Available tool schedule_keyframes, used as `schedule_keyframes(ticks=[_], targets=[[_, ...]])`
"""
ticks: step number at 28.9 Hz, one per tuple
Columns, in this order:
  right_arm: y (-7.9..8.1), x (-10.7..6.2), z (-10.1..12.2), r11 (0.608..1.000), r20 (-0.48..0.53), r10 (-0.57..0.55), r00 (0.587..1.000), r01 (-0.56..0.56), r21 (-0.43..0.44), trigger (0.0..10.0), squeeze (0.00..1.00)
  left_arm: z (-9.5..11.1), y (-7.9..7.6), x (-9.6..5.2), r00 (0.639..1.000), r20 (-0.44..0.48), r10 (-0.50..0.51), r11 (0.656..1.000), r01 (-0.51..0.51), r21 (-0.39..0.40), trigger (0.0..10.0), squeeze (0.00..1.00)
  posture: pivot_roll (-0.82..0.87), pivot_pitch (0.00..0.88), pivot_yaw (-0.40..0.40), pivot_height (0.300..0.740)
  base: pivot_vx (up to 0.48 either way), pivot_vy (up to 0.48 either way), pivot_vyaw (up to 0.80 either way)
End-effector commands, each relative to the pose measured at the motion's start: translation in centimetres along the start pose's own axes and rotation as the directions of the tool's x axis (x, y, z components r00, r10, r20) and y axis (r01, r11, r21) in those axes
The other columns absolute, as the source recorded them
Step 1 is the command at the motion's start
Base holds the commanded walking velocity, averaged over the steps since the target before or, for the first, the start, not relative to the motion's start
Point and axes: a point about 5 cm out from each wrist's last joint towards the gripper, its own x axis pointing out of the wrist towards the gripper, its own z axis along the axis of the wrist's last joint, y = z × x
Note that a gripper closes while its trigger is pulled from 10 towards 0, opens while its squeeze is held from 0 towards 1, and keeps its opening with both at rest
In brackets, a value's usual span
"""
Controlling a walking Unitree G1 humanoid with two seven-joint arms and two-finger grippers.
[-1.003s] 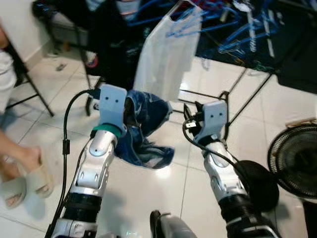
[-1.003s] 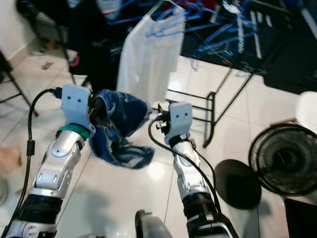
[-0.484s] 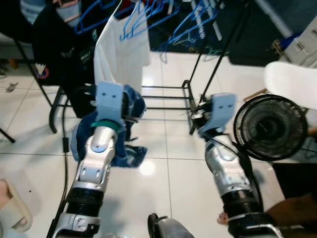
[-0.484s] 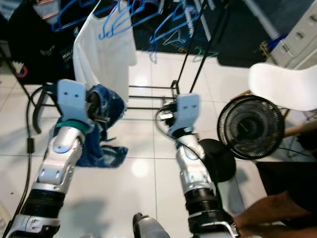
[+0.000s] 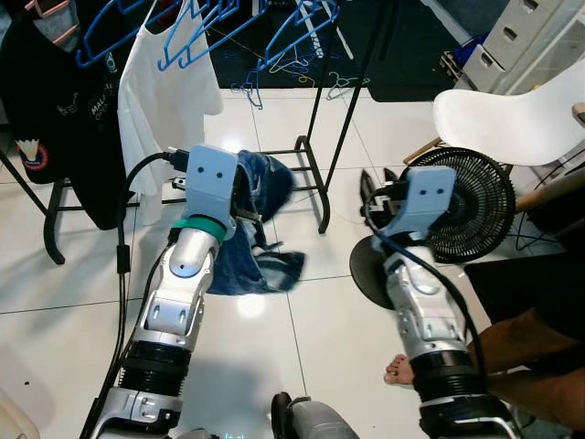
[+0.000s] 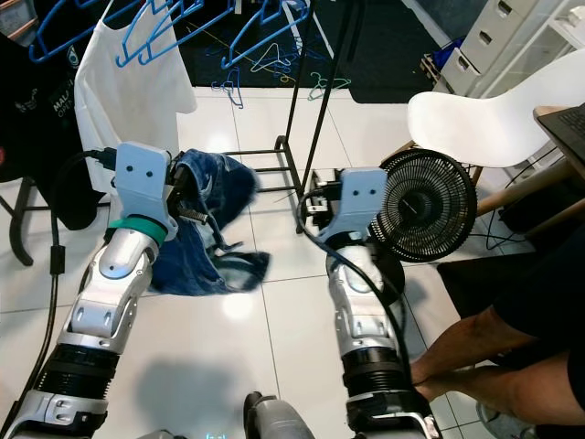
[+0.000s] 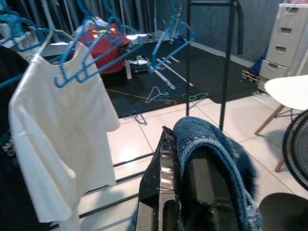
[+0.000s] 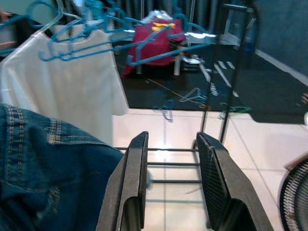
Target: Hang hanger
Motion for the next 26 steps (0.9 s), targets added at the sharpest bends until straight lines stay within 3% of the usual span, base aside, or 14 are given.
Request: schedule_keyframes(ticks=[1,21,26], targets=[[-0.5,-0.3,-0.1,1.0,-0.012,-0.012,1.0,0.012,-0.009,10.0,0.0,0.4,-0.2,0.0,0.999,0.039,0.003,1.0,-0.003,-0.001,10.0,0.0,0.0,0.077,-0.042,0.733,0.48,0.0,0.0],[-0.7,-0.5,-0.5,1.0,-0.033,-0.011,0.999,0.011,-0.017,10.0,0.0,1.3,-0.6,0.2,0.997,0.072,-0.018,1.0,0.019,-0.004,10.0,0.0,0.0,0.076,-0.04,0.733,0.48,0.0,0.0],[-0.7,-0.6,-0.6,1.0,-0.037,-0.014,0.999,0.013,-0.02,10.0,0.0,2.0,-1.4,0.0,0.991,0.104,-0.084,0.996,0.086,-0.006,10.0,0.0,0.0,0.075,-0.038,0.733,0.48,0.0,0.0]])
